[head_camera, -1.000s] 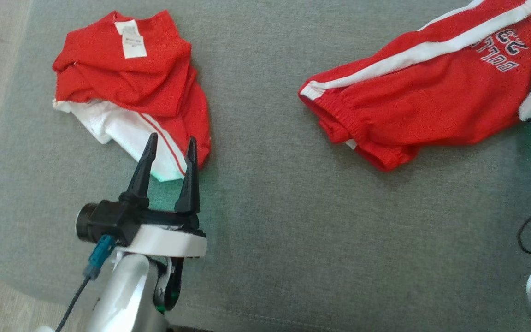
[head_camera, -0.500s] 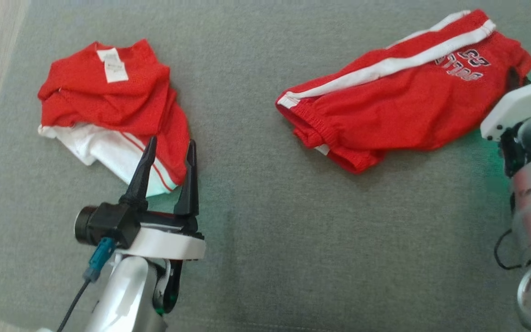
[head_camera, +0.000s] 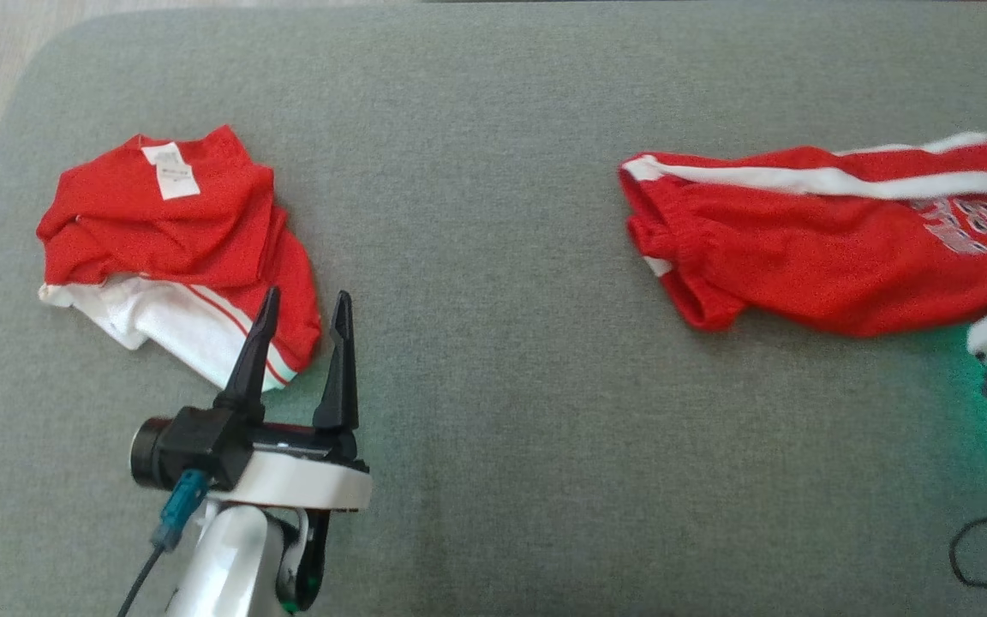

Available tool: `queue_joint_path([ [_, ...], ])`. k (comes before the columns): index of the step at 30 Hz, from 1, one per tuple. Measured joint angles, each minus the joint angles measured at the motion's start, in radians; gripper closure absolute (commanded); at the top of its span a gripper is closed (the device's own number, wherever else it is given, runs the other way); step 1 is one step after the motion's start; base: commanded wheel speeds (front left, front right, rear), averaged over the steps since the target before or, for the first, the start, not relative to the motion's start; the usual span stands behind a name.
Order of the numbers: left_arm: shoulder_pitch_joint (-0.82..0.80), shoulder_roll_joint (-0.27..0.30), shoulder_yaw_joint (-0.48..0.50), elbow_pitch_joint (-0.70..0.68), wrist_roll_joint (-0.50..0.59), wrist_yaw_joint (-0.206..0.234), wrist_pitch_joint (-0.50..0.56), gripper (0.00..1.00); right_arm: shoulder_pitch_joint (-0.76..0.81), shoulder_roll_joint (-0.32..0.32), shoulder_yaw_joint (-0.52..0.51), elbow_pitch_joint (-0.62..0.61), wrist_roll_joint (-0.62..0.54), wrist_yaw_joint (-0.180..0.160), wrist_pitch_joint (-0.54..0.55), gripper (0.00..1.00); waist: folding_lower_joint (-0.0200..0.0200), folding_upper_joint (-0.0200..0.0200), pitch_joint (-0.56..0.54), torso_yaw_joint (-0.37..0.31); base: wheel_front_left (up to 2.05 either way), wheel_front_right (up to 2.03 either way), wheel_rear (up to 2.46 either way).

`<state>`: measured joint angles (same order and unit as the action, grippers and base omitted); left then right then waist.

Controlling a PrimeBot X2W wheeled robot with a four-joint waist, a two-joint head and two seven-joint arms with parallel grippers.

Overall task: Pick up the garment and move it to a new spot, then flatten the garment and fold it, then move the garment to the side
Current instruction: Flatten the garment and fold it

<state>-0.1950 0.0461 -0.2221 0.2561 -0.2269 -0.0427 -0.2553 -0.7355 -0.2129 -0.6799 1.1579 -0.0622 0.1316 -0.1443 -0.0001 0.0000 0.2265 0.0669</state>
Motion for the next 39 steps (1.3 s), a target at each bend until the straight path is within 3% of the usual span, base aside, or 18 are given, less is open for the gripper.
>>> queue_joint_path([
  [8, 0.017, 0.000, 0.004, 0.000, 0.003, -0.001, 0.000, 0.00, 0.051, 0.047, -0.039, -0.052, 0.026, 0.000, -0.017, 1.00, 0.0001, 0.0000, -0.022, -0.012, 0.00, 0.00, 0.00],
  [15, 0.030, 0.000, 0.003, 0.012, 0.010, -0.002, 0.000, 0.00, 0.037, 0.118, 0.078, -0.087, 0.158, 0.000, -0.045, 1.00, 0.0001, 0.0000, -0.046, -0.008, 0.00, 0.00, 0.00],
  [22, 0.045, 0.000, 0.003, 0.030, 0.018, -0.010, 0.000, 0.00, 0.021, 0.145, 0.366, -0.236, 0.462, 0.000, -0.028, 1.00, 0.0001, 0.0000, -0.091, 0.006, 0.00, 0.00, 0.00],
  [28, 0.069, 0.000, 0.001, 0.031, 0.018, -0.010, 0.000, 0.00, 0.132, 0.146, 0.644, -0.400, 0.669, 0.000, 0.003, 1.00, 0.0000, 0.0000, -0.119, 0.033, 0.00, 0.00, 0.00],
  [34, 0.083, 0.001, 0.001, 0.032, 0.018, -0.010, 0.000, 0.00, 0.199, 0.132, 0.887, -0.456, 0.722, 0.000, 0.031, 1.00, 0.0000, 0.0000, -0.136, 0.063, 0.00, 0.00, 0.00],
  [39, 0.089, 0.001, 0.002, 0.032, 0.018, -0.010, 0.000, 0.00, 0.216, 0.061, 1.072, -0.445, 0.697, 0.000, 0.030, 1.00, 0.0001, 0.0000, -0.142, 0.079, 0.00, 0.00, 0.00],
])
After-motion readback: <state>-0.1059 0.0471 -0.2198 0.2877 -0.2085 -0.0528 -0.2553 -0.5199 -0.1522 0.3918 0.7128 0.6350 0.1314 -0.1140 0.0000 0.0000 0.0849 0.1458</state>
